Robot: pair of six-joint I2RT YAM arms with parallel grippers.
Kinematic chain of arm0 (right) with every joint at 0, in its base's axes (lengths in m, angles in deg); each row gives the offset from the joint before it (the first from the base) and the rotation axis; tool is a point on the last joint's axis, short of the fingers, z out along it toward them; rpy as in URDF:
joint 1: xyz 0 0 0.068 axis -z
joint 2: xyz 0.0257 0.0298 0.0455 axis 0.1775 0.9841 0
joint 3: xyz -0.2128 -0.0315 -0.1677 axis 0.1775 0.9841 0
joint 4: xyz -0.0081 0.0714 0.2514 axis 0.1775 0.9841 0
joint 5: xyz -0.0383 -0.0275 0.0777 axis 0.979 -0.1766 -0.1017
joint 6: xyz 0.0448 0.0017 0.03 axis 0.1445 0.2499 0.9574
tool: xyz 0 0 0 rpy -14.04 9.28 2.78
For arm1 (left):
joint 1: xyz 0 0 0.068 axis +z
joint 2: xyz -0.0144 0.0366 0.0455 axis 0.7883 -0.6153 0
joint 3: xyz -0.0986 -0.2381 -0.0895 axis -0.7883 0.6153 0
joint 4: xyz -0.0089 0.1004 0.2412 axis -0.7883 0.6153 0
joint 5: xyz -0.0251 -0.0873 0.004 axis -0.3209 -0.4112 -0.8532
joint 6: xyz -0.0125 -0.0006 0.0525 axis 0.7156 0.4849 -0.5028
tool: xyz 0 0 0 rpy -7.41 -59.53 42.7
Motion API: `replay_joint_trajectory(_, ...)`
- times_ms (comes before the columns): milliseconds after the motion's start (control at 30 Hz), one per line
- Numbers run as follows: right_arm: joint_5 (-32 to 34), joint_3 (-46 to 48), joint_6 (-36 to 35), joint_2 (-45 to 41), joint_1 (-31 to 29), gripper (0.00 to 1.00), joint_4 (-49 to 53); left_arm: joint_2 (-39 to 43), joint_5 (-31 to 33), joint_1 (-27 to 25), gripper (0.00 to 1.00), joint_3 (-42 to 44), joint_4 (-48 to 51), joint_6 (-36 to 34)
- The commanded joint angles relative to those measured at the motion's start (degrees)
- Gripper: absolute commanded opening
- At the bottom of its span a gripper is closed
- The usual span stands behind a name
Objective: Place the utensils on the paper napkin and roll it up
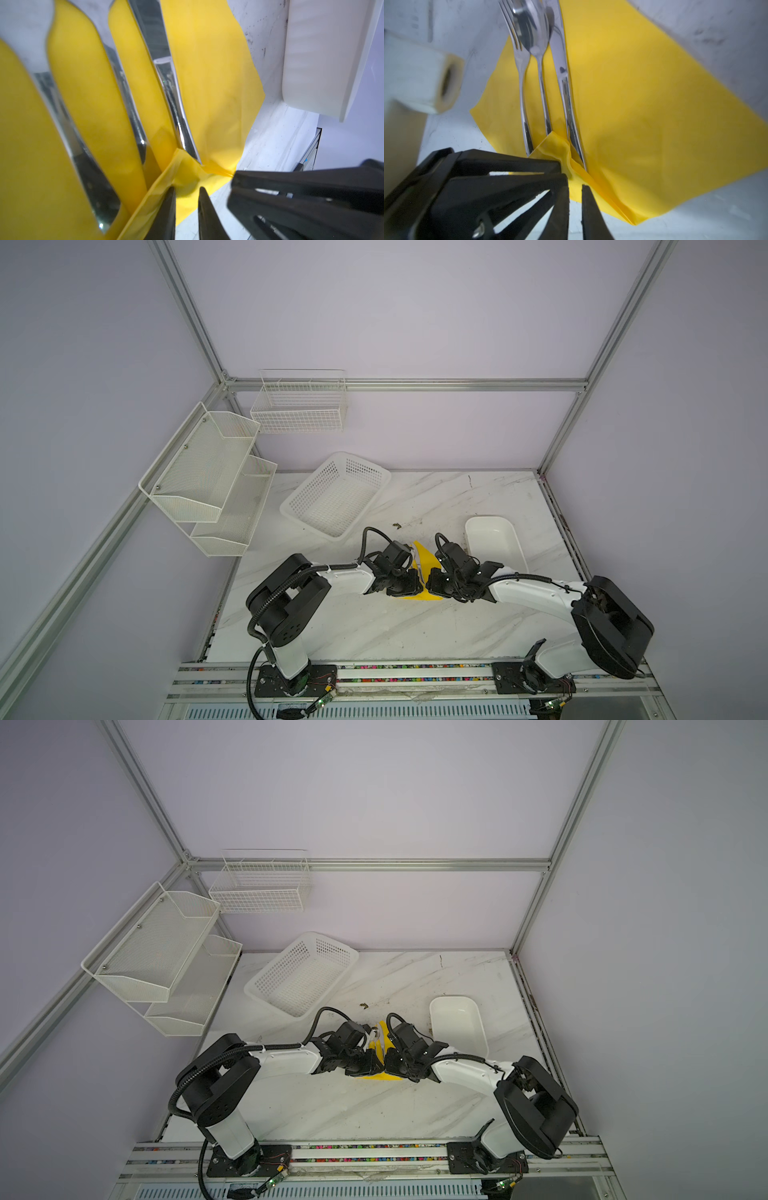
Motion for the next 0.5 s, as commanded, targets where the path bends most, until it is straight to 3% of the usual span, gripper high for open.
replay_joint_trajectory(0, 5.65, 1.33, -0.06, -2.79, 2.77, 0.20, 5.16, 0.59, -0.59, -0.23, 0.21, -3.83, -0.81, -0.15)
replay_joint_trajectory(133, 6.73, 1.99, -1.21, -4.89, 6.62, 0.24, 7.21, 1.10, -0.54, -0.23, 0.21, -3.44, -0.71, -0.11)
replay_joint_trajectory(467, 6.47, 0.67, -4.32, -0.07, 11.90, 0.36, 6.83, 1.90, -0.33, -0.23, 0.21, -2.87, -0.63, -0.11)
